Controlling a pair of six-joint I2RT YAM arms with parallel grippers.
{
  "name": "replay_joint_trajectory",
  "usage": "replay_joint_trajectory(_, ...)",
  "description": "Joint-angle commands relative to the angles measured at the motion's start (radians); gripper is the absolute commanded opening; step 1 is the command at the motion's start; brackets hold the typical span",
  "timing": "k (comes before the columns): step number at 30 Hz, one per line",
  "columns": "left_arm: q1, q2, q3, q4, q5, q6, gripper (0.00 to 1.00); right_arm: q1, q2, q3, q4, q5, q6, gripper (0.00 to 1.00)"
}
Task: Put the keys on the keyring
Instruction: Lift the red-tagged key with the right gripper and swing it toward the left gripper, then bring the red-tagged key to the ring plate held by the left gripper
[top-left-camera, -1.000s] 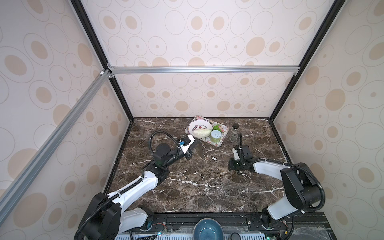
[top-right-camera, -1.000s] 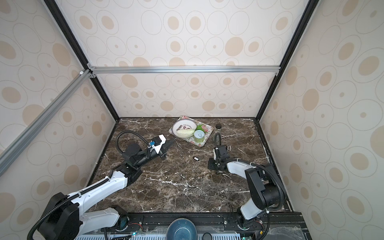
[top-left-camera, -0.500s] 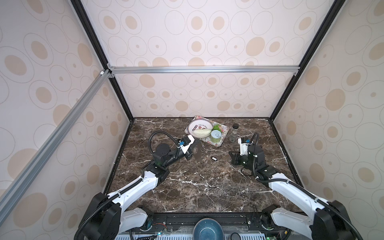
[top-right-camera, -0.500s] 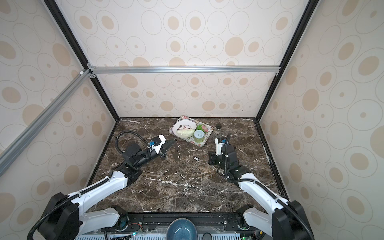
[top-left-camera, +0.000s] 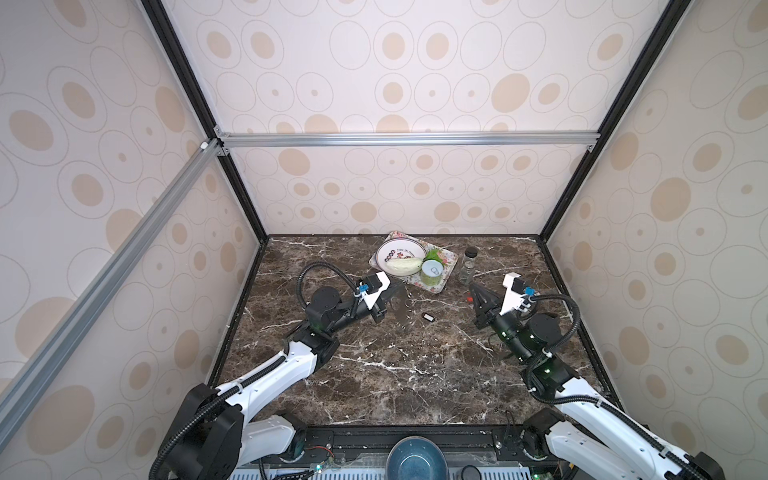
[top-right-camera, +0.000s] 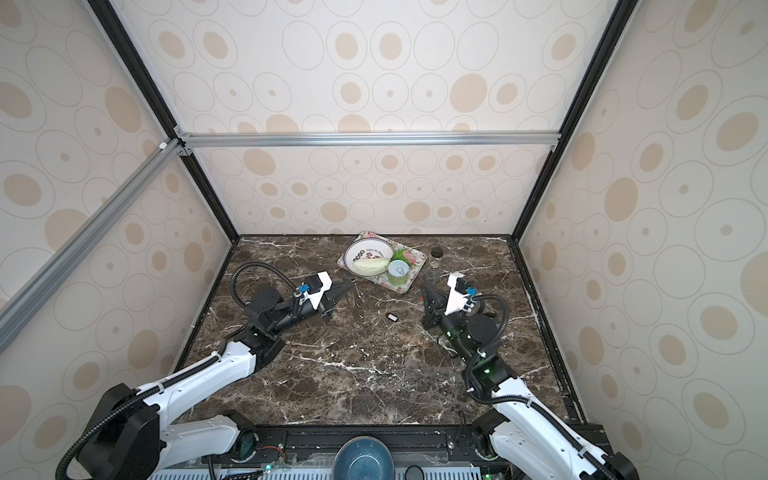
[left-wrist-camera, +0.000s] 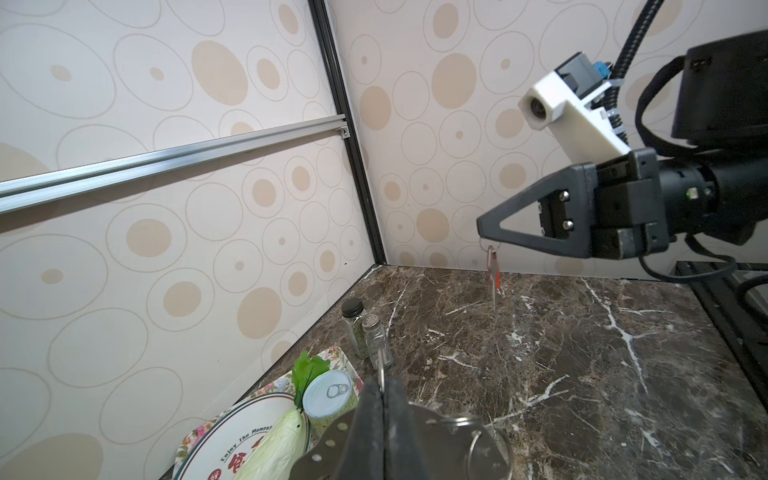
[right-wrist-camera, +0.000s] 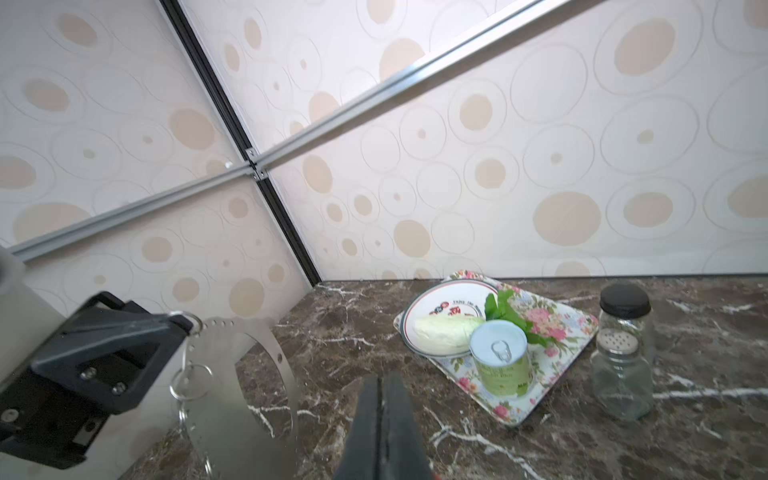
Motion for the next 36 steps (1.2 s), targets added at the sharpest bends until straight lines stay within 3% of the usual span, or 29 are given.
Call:
replay_joint_trajectory(1,0.004,0.003,0.037,0.055,0.042,-0.014,0.00,0.002,-0.011,-0.041,0.173,-0.012,-0.005,0.00)
replay_joint_trajectory(8,0.002,0.017,0.036,0.059,0.073,0.023,0.00,0.013,0.148,-0.025,0.390,-0.163,0.023,0.00)
replay_joint_trajectory(13,0.002,0.020,0.044,0.040,0.091,0.036,0.00,0.062,0.242,0.027,0.425,-0.185,-0.029,0.00)
replay_joint_trajectory(17,0.001,0.016,0.039,0.055,0.115,0.032,0.00,0.075,0.238,0.085,0.248,-0.133,-0.073,0.00)
replay_joint_trajectory(22,-0.003,0.007,0.027,0.066,0.139,0.033,0.00,0.074,0.197,0.005,0.357,-0.105,-0.073,0.00)
replay_joint_trajectory(24,-0.004,0.007,0.027,0.064,0.153,0.041,0.00,0.074,0.159,-0.006,0.319,-0.100,-0.076,0.00)
replay_joint_trajectory(31,-0.018,-0.004,0.033,0.029,0.194,0.088,0.00,0.074,0.171,0.012,0.382,-0.283,-0.062,0.00)
replay_joint_trajectory(36,-0.024,-0.015,0.025,0.043,0.200,0.090,0.00,0.074,0.193,0.041,0.360,-0.328,-0.046,0.00)
